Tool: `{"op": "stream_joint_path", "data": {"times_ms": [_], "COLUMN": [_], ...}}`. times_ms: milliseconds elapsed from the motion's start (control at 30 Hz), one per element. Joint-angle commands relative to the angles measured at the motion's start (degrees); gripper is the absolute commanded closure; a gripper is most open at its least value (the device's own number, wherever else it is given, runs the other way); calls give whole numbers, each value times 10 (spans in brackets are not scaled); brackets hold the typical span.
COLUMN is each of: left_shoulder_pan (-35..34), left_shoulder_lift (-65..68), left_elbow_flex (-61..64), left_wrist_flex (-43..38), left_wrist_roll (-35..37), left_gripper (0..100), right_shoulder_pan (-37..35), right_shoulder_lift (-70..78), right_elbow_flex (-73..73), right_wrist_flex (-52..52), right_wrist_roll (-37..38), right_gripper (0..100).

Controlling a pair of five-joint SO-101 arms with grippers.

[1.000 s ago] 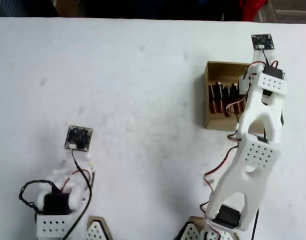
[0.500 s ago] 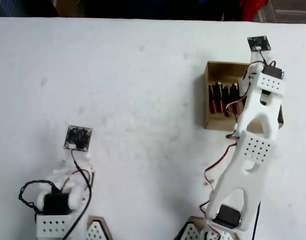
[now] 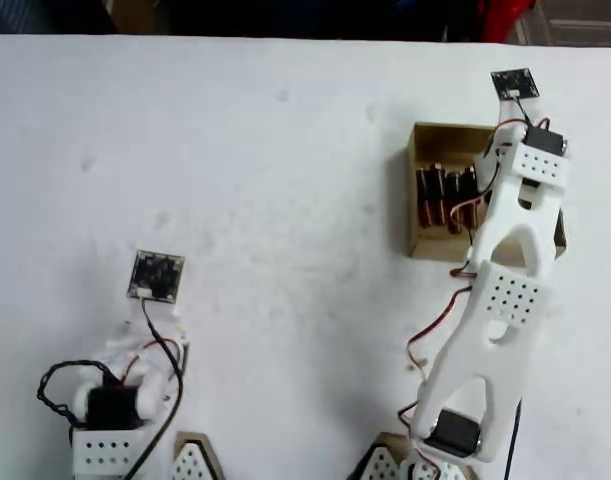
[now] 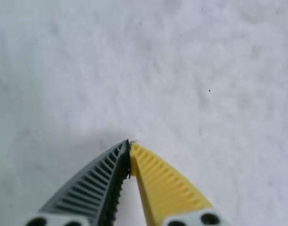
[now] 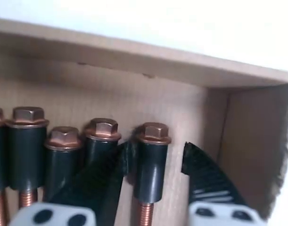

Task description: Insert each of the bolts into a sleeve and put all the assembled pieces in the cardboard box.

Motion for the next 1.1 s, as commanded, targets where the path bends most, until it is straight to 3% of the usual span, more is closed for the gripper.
{"op": "stream_joint_path", "data": {"times_ms": [0,267,500,700,900,1067], "left_shoulder_pan": [-3,-3,-3,-3,-1,-1], "left_shoulder_lift": [-8,-8,-8,-8,-8,-8], "left_elbow_flex": [-2,-2,-2,-2,-2,-2], "left_wrist_flex": [3,3,3,1,3,3], "left_wrist_roll": [6,6,6,3,5,5], "left_gripper": [980,980,980,980,980,980], "right_shoulder_pan": [-9,-36,-66,-131,-168,-217], "right_shoulder_lift": [-61,-164,-254,-349,-473,-595], "right_elbow_flex": [-30,-30,-30,-30,14,102], "right_wrist_flex": [22,113,177,261,269,269], "right_wrist_roll": [2,1,-127,-132,-137,-189], "right_gripper": [890,983,982,982,982,982]}}
